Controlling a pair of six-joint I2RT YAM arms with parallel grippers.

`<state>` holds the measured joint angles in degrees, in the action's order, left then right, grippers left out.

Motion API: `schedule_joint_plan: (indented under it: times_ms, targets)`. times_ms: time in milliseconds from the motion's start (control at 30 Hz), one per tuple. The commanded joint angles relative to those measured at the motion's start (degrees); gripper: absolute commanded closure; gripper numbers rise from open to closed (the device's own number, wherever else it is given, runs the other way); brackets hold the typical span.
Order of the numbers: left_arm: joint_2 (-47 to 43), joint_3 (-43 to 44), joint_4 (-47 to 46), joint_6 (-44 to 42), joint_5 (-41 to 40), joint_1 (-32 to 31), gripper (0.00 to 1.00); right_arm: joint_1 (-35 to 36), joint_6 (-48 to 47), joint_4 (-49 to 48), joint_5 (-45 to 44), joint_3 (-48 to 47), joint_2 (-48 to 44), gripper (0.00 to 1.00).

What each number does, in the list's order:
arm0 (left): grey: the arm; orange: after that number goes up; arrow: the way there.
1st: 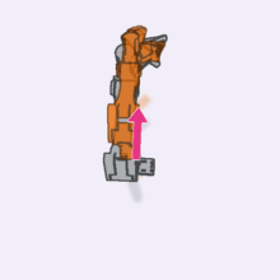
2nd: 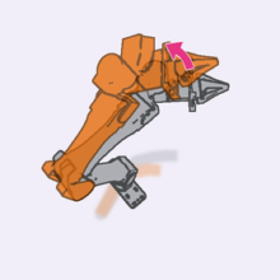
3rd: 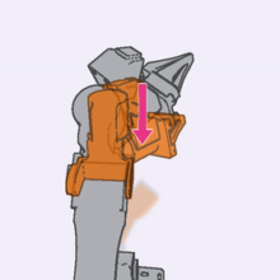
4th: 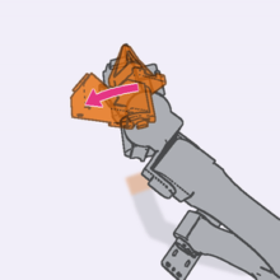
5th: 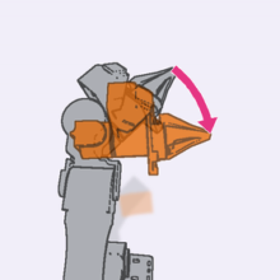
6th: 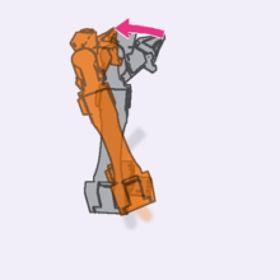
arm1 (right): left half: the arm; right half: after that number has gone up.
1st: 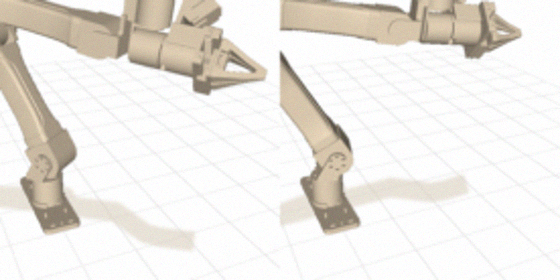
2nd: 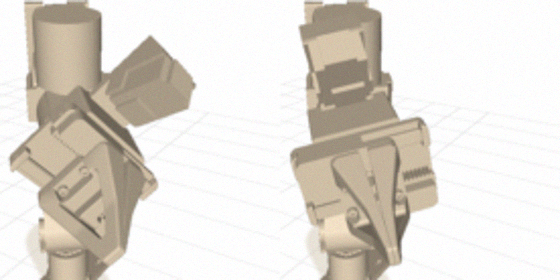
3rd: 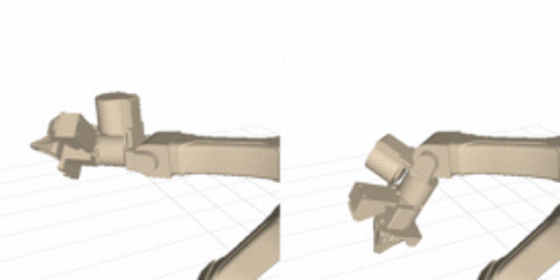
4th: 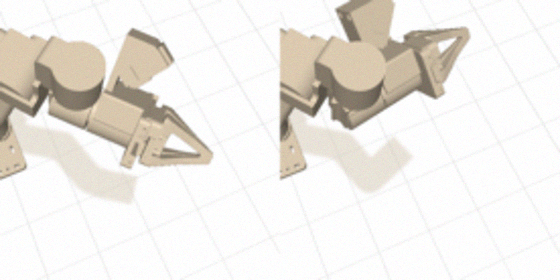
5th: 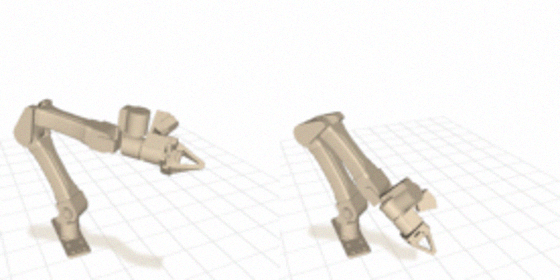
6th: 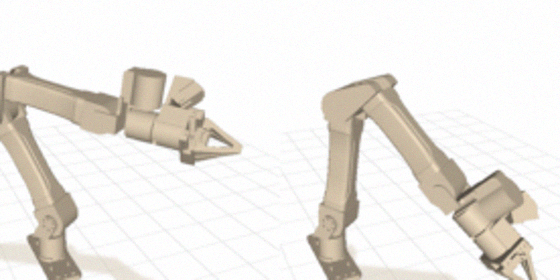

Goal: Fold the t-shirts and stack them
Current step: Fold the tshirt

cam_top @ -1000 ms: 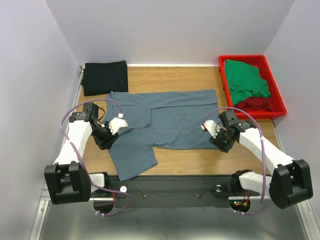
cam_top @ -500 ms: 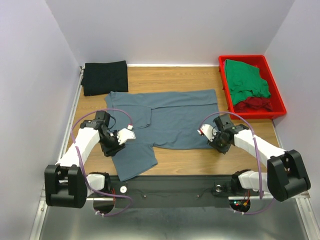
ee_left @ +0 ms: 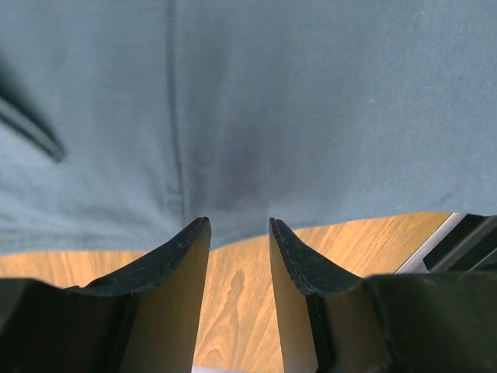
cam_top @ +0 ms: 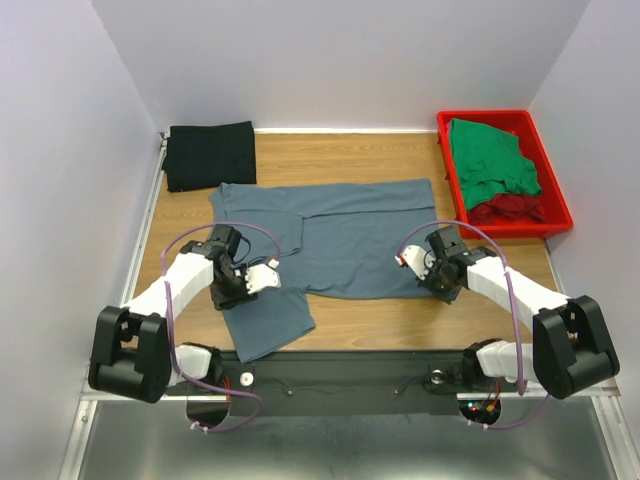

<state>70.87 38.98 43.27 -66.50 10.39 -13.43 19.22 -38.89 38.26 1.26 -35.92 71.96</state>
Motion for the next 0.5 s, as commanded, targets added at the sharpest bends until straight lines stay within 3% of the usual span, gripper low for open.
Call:
schedule_joint_plan:
  times_ms: [0, 200, 300, 333, 400, 467]
  targets:
    - [1.9, -1.97, -0.73, -1.53, -4.06, -2.29, 0.53, 0.38, 0.75, -0.2, -0.46, -2.31, 0.63, 1.0]
    - [5.68, -4.53, -5.73, -0.91, -8.98, -4.06, 0.55, 0.38, 1.1, 0.85, -0.29, -4.07, 1.69, 0.99]
    - [5.86, -5.23, -6.79, -1.26, -8.72, -4.15, 0.71, 0.38, 0.84, 1.46, -0.38, -4.94, 2.21, 0.99]
    - [5.16, -5.23, -6.53, -1.35, -8.38, -4.15, 0.85, 0.38, 0.75, 1.99, -0.73, -5.12, 2.13, 0.99]
    - [3.84, -4.8, -5.57, -1.44, -7.76, -4.06, 0.98, 0.38, 0.75, 2.78, -0.91, -5.82, 1.87, 0.99]
    - [2.09, -3.83, -3.64, -1.53, -7.05, -4.06, 1.0, 0.38, 0.66, 3.75, -0.91, -6.88, 0.47, 0.99]
